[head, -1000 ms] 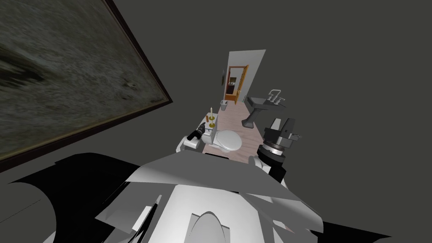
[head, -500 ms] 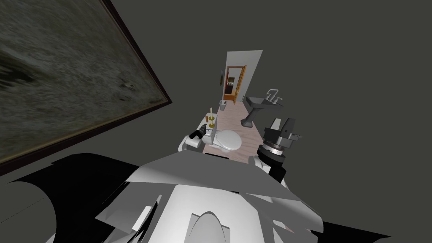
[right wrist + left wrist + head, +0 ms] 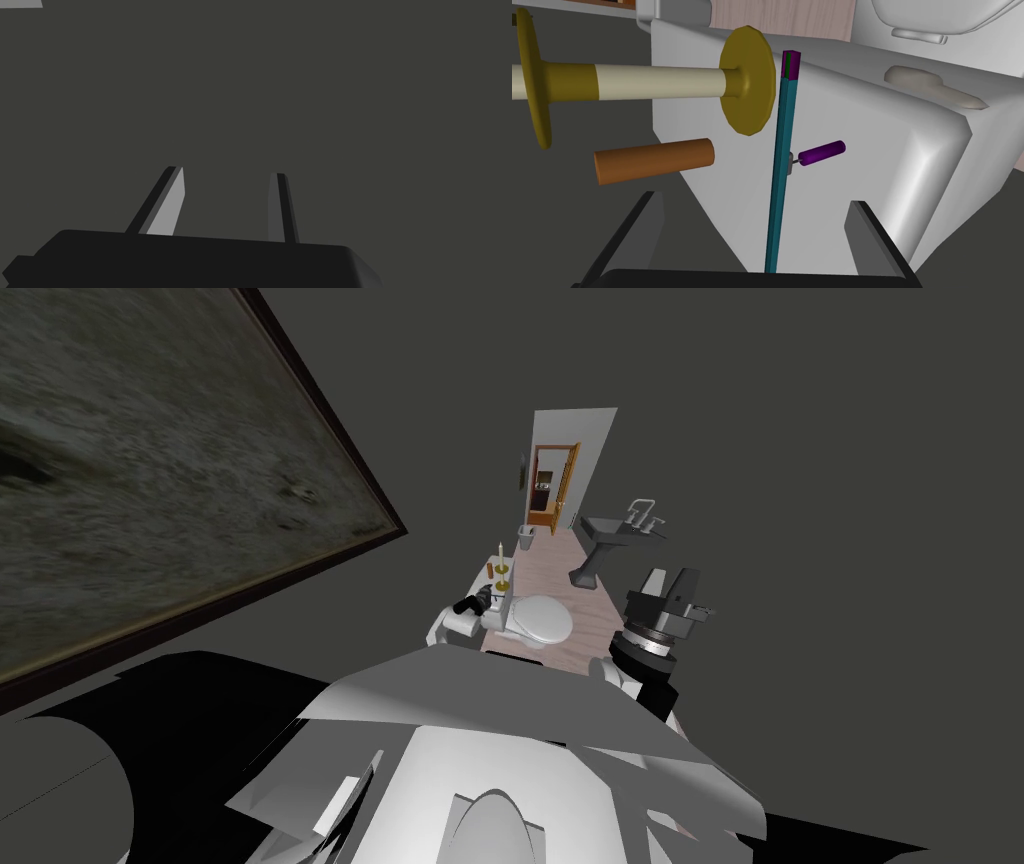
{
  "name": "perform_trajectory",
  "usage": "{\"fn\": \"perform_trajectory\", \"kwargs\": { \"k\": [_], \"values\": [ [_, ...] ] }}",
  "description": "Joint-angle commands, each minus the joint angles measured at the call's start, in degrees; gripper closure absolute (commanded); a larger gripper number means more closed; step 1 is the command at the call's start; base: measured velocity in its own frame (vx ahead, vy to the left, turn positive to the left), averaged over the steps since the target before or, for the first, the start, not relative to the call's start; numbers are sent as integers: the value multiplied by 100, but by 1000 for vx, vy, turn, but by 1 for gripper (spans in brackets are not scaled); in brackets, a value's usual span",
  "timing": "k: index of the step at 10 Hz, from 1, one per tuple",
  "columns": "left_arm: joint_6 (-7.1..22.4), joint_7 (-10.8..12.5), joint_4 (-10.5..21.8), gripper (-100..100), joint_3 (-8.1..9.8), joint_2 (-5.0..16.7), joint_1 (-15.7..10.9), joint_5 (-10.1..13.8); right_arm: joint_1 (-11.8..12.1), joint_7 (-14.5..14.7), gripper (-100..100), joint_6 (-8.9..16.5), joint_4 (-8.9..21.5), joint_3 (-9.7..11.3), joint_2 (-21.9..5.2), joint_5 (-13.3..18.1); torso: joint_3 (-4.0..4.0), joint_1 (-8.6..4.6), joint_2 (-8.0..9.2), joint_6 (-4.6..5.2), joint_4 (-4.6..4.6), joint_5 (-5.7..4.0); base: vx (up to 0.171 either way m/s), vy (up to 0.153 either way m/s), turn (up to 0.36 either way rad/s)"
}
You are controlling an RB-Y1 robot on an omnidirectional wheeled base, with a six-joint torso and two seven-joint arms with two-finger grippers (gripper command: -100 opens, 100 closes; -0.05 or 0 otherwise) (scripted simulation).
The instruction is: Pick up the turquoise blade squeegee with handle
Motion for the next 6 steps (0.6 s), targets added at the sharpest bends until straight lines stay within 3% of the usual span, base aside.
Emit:
{"fn": "perform_trajectory", "kwargs": {
  "k": [1, 3, 4, 5, 6],
  "values": [
    [216, 42, 15, -100, -19, -72, -48, 27, 0, 0, 0, 0, 0, 0, 0, 0, 0, 0, 0, 0, 0, 0, 5, 39, -72],
    [213, 43, 31, -100, -23, -90, -51, 23, 0, 0, 0, 0, 0, 0, 0, 0, 0, 3, 0, 0, 0, 1, 0, 30, -37],
    [228, 48, 34, 0, -26, -96, -52, 22, 0, 0, 0, 0, 0, 0, 0, 0, 1, -4, 1, -1, 0, -1, 0, 0, 0],
    [99, 36, 213, -100, 3, -114, -105, 26, 0, 0, 0, 0, 0, 0, 0, 0, 1, -9, 1, -1, 0, -2, 31, -4, -5],
    [23, 29, 321, -100, 20, -125, -137, 29, 0, 0, 0, 0, 0, 0, 0, 0, -5, -13, -9, -1, -2, -3, 53, -9, -3]
  ]
}}
